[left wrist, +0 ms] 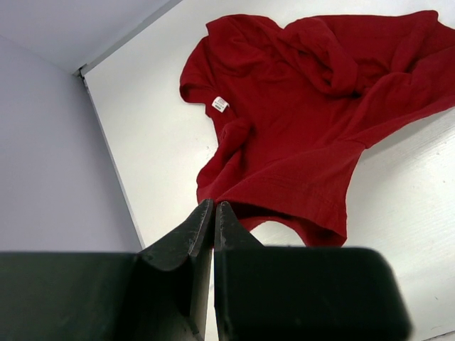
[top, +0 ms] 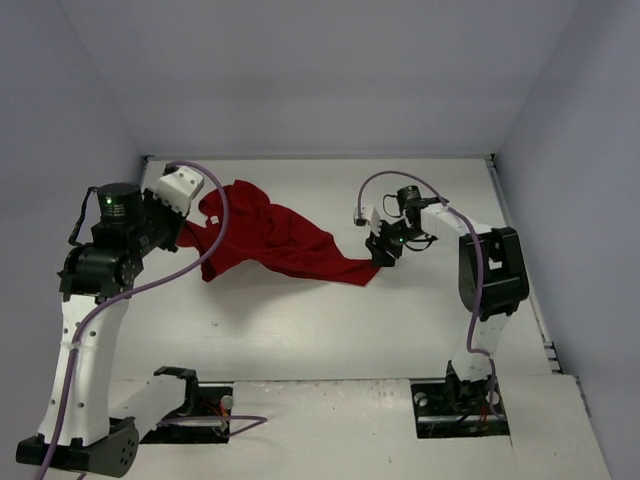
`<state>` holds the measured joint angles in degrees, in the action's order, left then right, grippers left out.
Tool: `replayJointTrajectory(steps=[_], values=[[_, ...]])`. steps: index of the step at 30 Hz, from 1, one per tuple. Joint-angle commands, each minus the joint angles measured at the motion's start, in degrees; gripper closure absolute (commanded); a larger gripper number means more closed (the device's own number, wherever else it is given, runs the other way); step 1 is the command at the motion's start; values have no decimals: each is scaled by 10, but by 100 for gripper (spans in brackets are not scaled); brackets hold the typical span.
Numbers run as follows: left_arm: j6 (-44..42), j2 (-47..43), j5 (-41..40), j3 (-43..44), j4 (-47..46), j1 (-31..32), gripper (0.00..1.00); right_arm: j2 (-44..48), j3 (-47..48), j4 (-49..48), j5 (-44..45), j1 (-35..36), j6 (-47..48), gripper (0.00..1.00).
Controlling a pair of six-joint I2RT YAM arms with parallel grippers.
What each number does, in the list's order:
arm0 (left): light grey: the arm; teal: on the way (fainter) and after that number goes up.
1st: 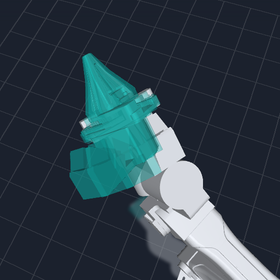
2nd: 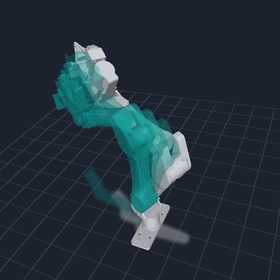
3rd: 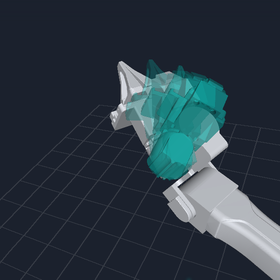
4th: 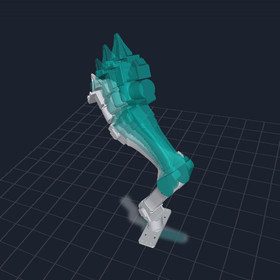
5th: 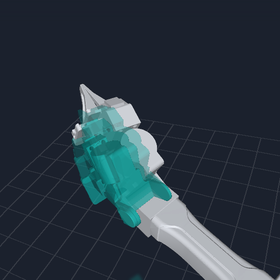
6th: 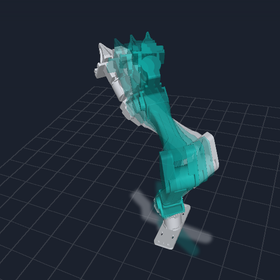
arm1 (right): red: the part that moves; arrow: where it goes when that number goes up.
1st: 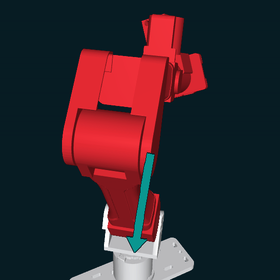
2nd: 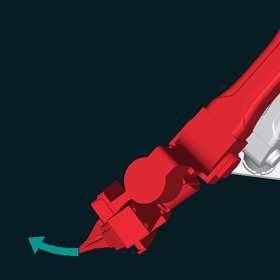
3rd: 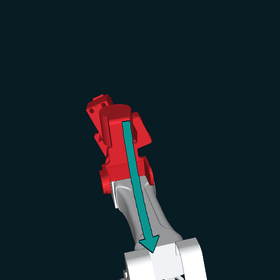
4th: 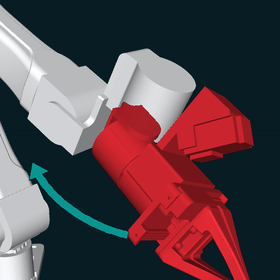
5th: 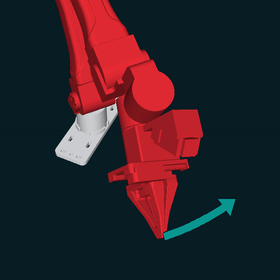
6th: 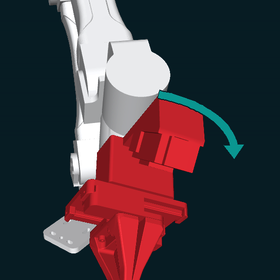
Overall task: Fold and stack the t-shirts
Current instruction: Flatten out the tshirt
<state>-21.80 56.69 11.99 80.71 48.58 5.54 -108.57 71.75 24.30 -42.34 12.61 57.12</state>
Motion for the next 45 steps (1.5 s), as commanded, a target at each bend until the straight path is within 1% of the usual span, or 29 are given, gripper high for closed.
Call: replayJointTrajectory(steps=[1,4,7,8,11,12,15,19,20,23,26,28,30,33,36,39,42,45], values=[[4,3,6,24,-42,-3,100,-9,7,25,-31,5,3,59],[4,4,3,23,-44,-3,100,-17,8,30,-34,6,6,61],[6,6,-1,23,-45,-3,100,-27,10,39,-32,7,10,70],[7,7,-4,23,-45,-3,100,-30,9,42,-30,7,14,73],[12,10,-10,23,-47,-3,100,-32,10,47,-22,11,19,96],[17,12,-12,23,-47,-3,100,-28,12,48,-16,11,16,99],[30,19,-32,32,-44,-3,100,1,22,55,2,9,2,100],[47,32,-69,55,-22,-3,100,97,60,70,19,-12,-12,100],[48,34,-78,60,-16,-3,100,105,64,72,20,-17,-13,100],[54,30,-85,65,-3,-3,100,173,112,80,18,-39,-33,100],[43,34,-78,49,23,-3,100,235,137,83,28,-43,-42,100],[30,35,-58,13,31,-3,100,259,133,86,41,-33,-40,100],[9,34,-35,-24,30,-3,100,270,118,87,61,-21,-37,100],[0,45,-2,-72,29,-3,100,278,89,87,77,-7,-35,100],[-12,40,28,-88,22,-4,100,290,75,86,95,-1,-34,100],[-11,14,39,-69,11,-6,100,310,89,86,110,-4,-39,100],[12,-48,62,-24,-23,-17,100,340,132,81,110,-17,-63,100],[45,-68,9,41,-69,-18,100,373,182,59,124,-25,-109,100]])
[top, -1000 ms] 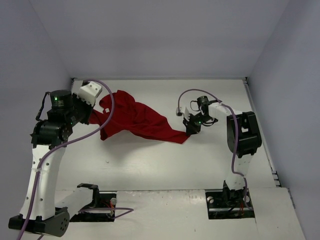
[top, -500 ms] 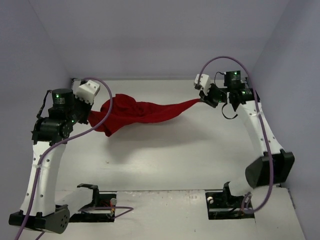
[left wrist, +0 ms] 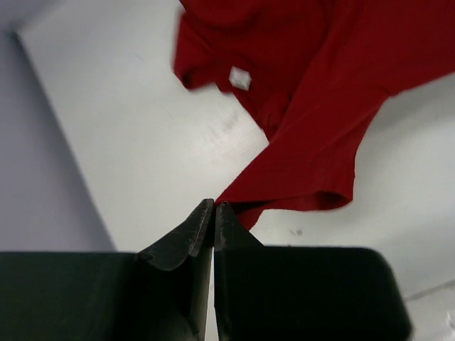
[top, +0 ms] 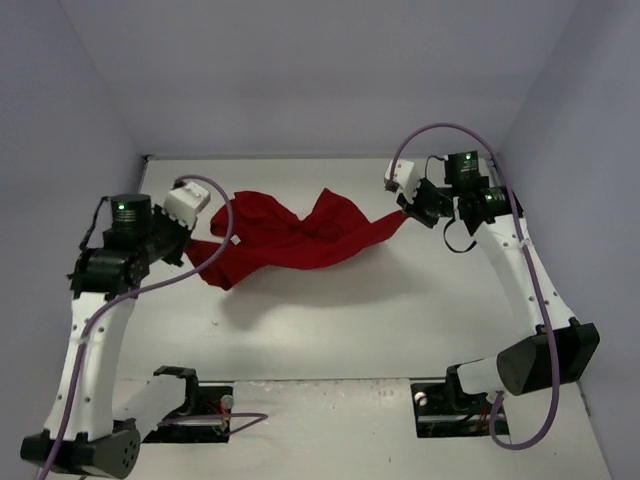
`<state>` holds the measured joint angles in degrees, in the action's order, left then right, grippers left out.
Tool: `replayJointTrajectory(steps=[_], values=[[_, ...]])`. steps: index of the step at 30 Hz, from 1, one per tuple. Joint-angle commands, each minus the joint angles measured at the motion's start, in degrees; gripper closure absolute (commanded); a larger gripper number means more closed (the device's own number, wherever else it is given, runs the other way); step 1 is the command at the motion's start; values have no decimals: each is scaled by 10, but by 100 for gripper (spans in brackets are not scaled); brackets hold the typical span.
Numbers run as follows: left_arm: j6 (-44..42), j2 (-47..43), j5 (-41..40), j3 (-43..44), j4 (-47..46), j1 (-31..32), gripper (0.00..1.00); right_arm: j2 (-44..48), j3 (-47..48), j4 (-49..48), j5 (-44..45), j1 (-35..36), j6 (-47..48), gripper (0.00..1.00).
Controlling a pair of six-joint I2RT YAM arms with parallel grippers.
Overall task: Fold and stack the t-shirts
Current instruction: Flatten out the tshirt
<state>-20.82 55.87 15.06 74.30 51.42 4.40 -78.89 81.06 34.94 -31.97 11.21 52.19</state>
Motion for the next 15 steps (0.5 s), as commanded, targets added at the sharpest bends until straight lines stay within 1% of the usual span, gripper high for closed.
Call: replayJointTrajectory(steps=[1,4,5,7,12,15], values=[[35,-60,-38,123,-106,-6,100,77,90,-49,21,-13,-60,100],[50,-44,-98,196,-129,-6,100,115,133,-110,72,-16,-108,100],[52,-37,-110,216,-134,-6,100,121,141,-141,88,-16,-119,100],[55,-28,-119,255,-152,-6,100,128,163,-172,126,-17,-142,100],[50,-31,-137,274,-214,-6,100,164,169,-276,184,-16,-186,100],[46,-36,-143,282,-236,-5,100,177,180,-306,203,-16,-196,100]])
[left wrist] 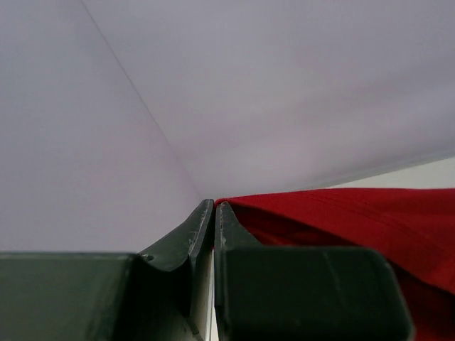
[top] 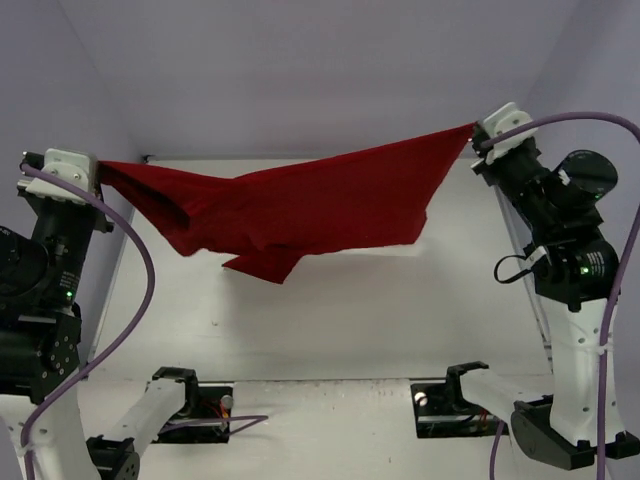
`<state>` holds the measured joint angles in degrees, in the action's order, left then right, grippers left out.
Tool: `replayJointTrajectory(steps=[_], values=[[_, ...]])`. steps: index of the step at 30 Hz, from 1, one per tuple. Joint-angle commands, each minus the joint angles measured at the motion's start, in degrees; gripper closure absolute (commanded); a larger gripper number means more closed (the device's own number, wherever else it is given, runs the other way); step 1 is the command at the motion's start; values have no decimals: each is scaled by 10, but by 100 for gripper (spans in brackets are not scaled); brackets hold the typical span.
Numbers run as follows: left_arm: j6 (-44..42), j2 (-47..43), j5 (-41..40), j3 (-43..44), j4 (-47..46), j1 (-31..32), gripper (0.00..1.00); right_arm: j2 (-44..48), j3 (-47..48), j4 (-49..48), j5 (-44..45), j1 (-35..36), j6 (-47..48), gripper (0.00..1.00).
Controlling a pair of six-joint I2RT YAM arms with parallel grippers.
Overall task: Fold and stack the t-shirts
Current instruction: Flatten out the tshirt
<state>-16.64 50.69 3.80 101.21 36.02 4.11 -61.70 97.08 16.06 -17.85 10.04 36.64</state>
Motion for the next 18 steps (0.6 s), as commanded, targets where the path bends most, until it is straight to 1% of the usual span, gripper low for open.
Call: replayJointTrajectory(steps=[1,6,8,11,13,15,17,18], values=[[4,16,-30,20,-88,-2,100,8,23,-125,64,-5,-43,100],[-6,29,-33,43,-117,-2,100,7,22,-155,79,-5,-46,100],[-3,47,-33,42,-120,-2,100,0,-2,-178,81,-5,-46,100],[7,73,-17,14,-137,-2,100,-17,-49,-229,88,-5,-50,100],[17,103,-8,-5,-150,-2,100,-43,-75,-260,89,-5,-53,100],[28,141,-3,-17,-167,-3,100,-96,-89,-304,91,-6,-58,100],[43,197,7,-26,-189,-2,100,-140,-91,-334,87,-13,-65,100],[49,206,11,-25,-197,-2,100,-160,-89,-348,85,-16,-70,100]])
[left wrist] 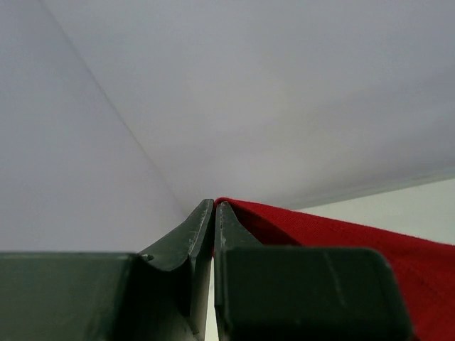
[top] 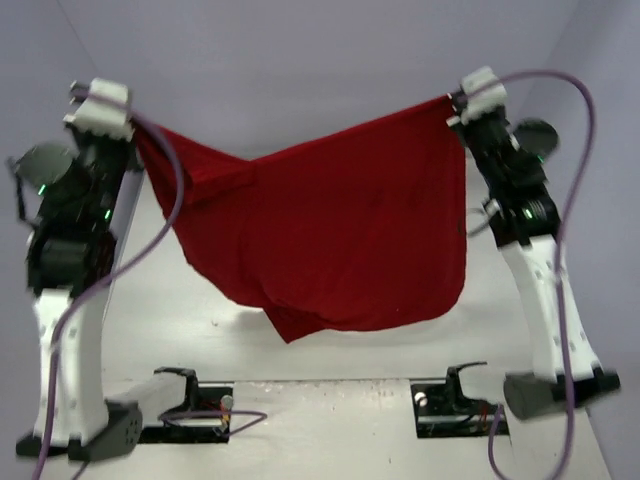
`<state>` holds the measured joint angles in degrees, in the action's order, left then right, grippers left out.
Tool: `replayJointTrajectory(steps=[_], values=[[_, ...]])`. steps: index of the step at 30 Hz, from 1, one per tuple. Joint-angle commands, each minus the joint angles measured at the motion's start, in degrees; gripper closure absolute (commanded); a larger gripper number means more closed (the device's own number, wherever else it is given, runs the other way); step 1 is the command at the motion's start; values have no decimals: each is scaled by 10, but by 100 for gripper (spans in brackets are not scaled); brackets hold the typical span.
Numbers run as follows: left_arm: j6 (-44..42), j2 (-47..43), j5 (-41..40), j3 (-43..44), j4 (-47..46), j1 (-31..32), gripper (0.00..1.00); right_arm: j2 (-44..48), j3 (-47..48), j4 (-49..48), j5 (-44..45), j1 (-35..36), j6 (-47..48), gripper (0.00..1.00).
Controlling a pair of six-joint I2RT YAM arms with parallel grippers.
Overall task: Fold and stack the t-shirts
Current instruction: Flatten out the tshirt
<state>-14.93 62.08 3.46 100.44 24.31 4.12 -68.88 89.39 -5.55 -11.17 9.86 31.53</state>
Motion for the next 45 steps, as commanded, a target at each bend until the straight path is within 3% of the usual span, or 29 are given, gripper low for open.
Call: replayJointTrajectory(steps=[1,6,12,15,18,21,24,30,36,39,45], values=[[39,115,18,-13,-89,-3,100,-117,-4,-147,17,-19,-29,100],[54,289,16,67,-131,-3,100,-291,131,-174,12,-44,-97,100],[50,471,-9,342,-97,-4,100,-420,340,-170,32,-45,-126,100],[59,547,-22,547,-72,-4,100,-455,424,-169,46,-47,-132,100],[56,578,-29,613,-91,-4,100,-459,477,-170,48,-48,-134,100],[59,518,-51,552,-188,-7,100,-442,495,-193,52,-49,-145,100],[78,473,-43,473,-256,-22,100,-409,453,-260,52,-50,-150,100],[69,476,-35,469,-225,-28,100,-398,407,-271,39,-49,-154,100],[65,432,-15,322,-261,-30,100,-376,278,-280,-2,-56,-161,100],[51,389,12,190,-297,-30,100,-352,196,-286,-28,-57,-146,100],[22,354,25,60,-322,-31,100,-336,103,-292,-55,-67,-138,100]])
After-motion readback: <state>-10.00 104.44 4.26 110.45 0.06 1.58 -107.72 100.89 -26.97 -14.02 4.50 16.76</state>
